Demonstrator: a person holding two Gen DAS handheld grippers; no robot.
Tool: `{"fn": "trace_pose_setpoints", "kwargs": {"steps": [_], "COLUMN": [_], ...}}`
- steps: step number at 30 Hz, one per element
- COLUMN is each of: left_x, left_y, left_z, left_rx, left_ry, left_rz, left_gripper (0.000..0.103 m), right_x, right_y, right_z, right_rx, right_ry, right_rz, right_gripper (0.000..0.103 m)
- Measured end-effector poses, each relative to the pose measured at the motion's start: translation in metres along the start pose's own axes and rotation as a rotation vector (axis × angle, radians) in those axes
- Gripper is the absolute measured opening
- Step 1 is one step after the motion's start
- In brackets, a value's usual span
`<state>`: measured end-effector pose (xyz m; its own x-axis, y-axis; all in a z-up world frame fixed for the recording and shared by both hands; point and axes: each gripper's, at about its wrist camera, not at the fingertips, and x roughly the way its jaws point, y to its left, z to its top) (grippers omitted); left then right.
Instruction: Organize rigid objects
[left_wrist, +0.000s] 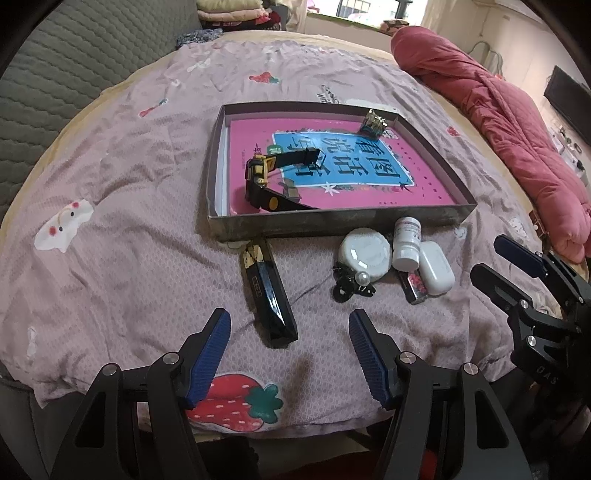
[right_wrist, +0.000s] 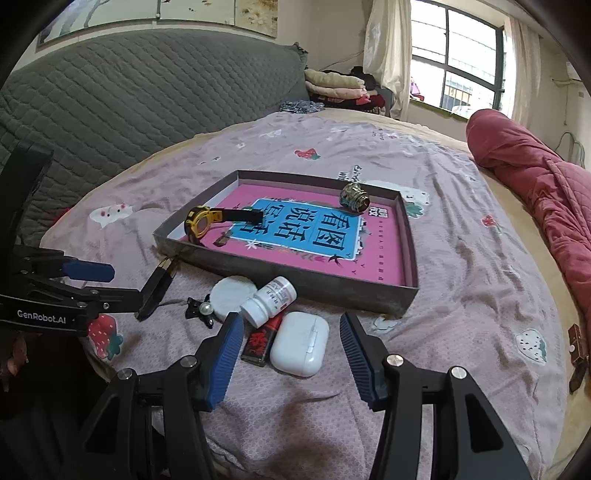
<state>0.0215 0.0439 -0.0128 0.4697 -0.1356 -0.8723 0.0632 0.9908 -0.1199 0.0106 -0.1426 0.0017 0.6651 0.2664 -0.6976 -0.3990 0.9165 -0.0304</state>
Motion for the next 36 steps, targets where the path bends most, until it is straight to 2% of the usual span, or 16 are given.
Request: {"fn": "trace_pose_setpoints", "kwargs": {"steps": [9, 22, 29, 36], "left_x": [0.012, 0.026, 0.030, 0.035], "left_y": [0.008, 0.015, 0.016, 0.017], "left_z": [-0.001, -0.001, 0.000, 0.000], "left_rx": [-0.034, -0.060, -0.066, -0.071], "left_ry": [0.028, 0.046, 0.044, 0.046], "left_rz": [-0.001, 0.011, 0.003, -0.001], "left_gripper": [0.068, 0.068, 0.068, 0.068], "right_x": [0.011, 0.023, 0.032, 0.046], "right_y": [0.003, -0.003, 0.003, -0.001], "right_z": [-0.003, 0.000, 0.003, 0.003], "right_rx": [-0.021, -0.028, -0.093, -0.106], "right_ry": [0.027, 0.018, 0.020, 0.043], "right_rz": [0.016, 0.070, 0.102, 0.120], "right_gripper": [0.054, 0.054, 0.054, 0.054]}}
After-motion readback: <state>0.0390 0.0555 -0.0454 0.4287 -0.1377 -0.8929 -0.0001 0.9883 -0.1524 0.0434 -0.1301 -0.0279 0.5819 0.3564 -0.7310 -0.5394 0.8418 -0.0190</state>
